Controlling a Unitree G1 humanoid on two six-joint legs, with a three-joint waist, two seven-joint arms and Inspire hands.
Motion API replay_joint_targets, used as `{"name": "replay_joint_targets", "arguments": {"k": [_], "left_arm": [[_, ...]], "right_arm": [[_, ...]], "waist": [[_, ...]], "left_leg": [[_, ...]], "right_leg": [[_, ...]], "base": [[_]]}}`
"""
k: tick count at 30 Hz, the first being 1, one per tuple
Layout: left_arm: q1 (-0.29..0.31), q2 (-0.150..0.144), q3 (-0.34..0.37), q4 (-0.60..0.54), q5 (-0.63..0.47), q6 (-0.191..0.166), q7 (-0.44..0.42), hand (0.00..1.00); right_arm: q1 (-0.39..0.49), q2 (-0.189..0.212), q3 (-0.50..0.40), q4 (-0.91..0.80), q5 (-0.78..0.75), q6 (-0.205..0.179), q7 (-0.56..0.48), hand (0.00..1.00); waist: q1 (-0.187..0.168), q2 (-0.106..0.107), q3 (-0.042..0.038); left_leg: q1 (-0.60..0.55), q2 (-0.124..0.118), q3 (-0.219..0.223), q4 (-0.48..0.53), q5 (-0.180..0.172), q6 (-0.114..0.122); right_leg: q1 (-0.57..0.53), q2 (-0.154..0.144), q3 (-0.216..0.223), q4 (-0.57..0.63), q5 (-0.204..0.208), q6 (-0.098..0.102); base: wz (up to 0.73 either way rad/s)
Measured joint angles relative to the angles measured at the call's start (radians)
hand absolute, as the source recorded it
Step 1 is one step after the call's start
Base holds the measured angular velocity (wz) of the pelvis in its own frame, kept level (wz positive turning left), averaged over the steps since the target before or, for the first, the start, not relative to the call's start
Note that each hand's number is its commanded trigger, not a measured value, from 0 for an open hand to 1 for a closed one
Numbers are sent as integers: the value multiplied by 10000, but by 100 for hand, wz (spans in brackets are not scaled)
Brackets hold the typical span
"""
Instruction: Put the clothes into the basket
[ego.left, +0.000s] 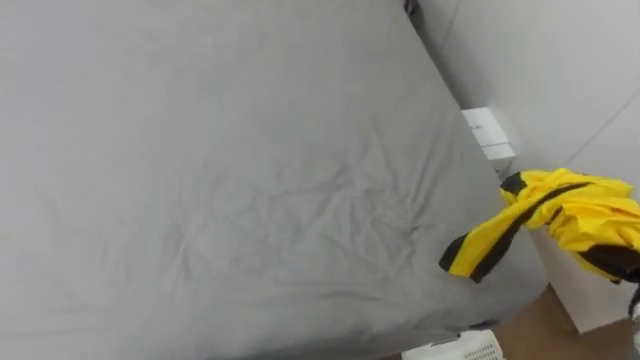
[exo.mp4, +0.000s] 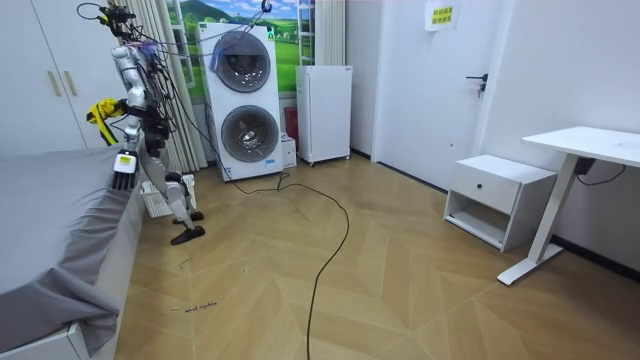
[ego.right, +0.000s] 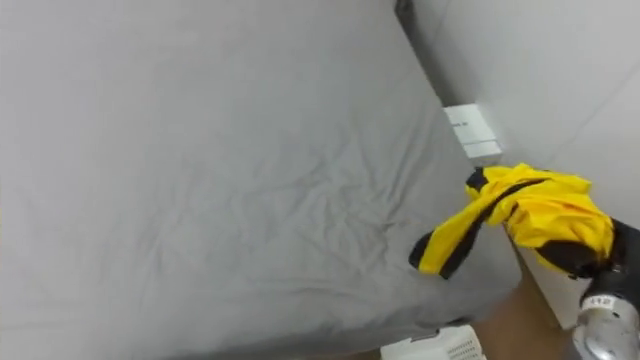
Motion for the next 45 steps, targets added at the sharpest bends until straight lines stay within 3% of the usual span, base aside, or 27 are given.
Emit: {"name": "replay_joint_targets", "arguments": {"k": [4, 8, 10, 16, 18, 23, 25, 26, 27, 29, 30, 36, 39, 45], "left_arm": [[219, 17, 4, 1, 3, 340, 137, 0], [384, 92, -32, 72, 213, 501, 194, 0], [385, 98, -214, 165, 194, 608, 191, 0], [388, 67, -346, 299, 456, 918, 172, 0], [388, 67, -319, 306, 629, 1002, 175, 0], [378, 66, -429, 270, 589, 1031, 202, 0], [307, 59, -537, 170, 580, 1030, 202, 0], [280, 58, -601, 166, 578, 1029, 202, 0], [218, 32, -630, 167, 578, 1025, 202, 0], [129, 3, -744, 211, 572, 1009, 203, 0], [87, -3, -862, 241, 574, 975, 204, 0], [-28, -4, -1471, 328, 324, 721, 269, 0], [-103, 0, -1590, 364, 290, 580, 280, 0], [-338, 2, -1802, 386, 155, 550, 175, 0]], "right_arm": [[195, 454, -473, 69, 18, 114, 11, 100], [187, 502, -544, 435, 44, 160, -9, 100], [189, 502, -564, 810, 192, 192, -22, 100], [221, 503, -656, 1155, 387, 289, 17, 100], [205, 503, -817, 1227, 339, 289, 37, 100], [186, 500, -1125, 1346, 120, 269, 27, 100], [147, 500, -1129, 1351, 104, 264, 27, 100], [105, 500, -1130, 1370, 90, 258, 23, 98], [-95, 500, -1126, 1522, 35, 218, 29, 87], [-403, 498, -1128, 1818, -115, 203, -1, 35], [-501, 498, -1121, 1865, -232, 203, -5, 0], [-952, 282, -586, 2163, -403, -106, -131, 0], [-1209, 214, -295, 2688, -490, -181, -91, 0], [-1759, 223, 114, 3601, -432, -185, 169, 0]], "waist": [[-369, 51, 4], [-698, 168, 59], [-809, 328, 105], [-1133, 734, 93], [-1156, 806, 50], [-1419, 987, 75], [-1502, 1231, 116], [-1503, 1302, 117], [-1501, 1400, 116], [-1513, 1510, 128], [-1514, 1576, 127], [-1431, 1817, 129], [-1263, 1908, 76], [-932, 1933, 60]], "left_leg": [[49, 77, 359, 1, -57, -90], [109, 137, 717, 1, -91, -133], [127, 169, 863, 1, -151, -140], [-68, 183, 1192, 6, -272, -147], [-157, 182, 1362, 16, -278, -141], [-528, 189, 1499, 195, -351, -79], [-818, 209, 1490, 217, -506, 27], [-904, 212, 1484, 216, -564, 50], [-1080, 188, 1473, 224, -635, 86], [-1269, 150, 1483, 335, -640, 101], [-1344, 129, 1485, 366, -636, 109], [-1766, 116, 1487, 455, -597, 165], [-1861, 121, 1465, 447, -591, 167], [-1974, 118, 1415, 451, -582, 179]], "right_leg": [[-243, 126, 502, 138, 21, -30], [-343, 224, 831, 148, 85, -43], [-439, 287, 1024, 157, 104, -29], [-968, 416, 1570, 387, 173, 49], [-1211, 457, 1731, 542, 186, 65], [-1729, 505, 1949, 839, 233, 107], [-2132, 568, 1979, 1063, 253, 142], [-2262, 584, 1998, 1118, 264, 160], [-2479, 600, 2067, 1282, 281, 187], [-2674, 580, 2139, 1407, 306, 227], [-2782, 572, 2163, 1477, 308, 232], [-3197, 565, 2185, 1567, 357, 245], [-3265, 561, 2136, 1549, 364, 241], [-3292, 464, 1903, 1392, 367, 232]], "base": [[-39], [-27], [-24], [-26], [-24], [-14], [-4], [-14], [-16], [-10], [0], [0], [3], [4]]}}
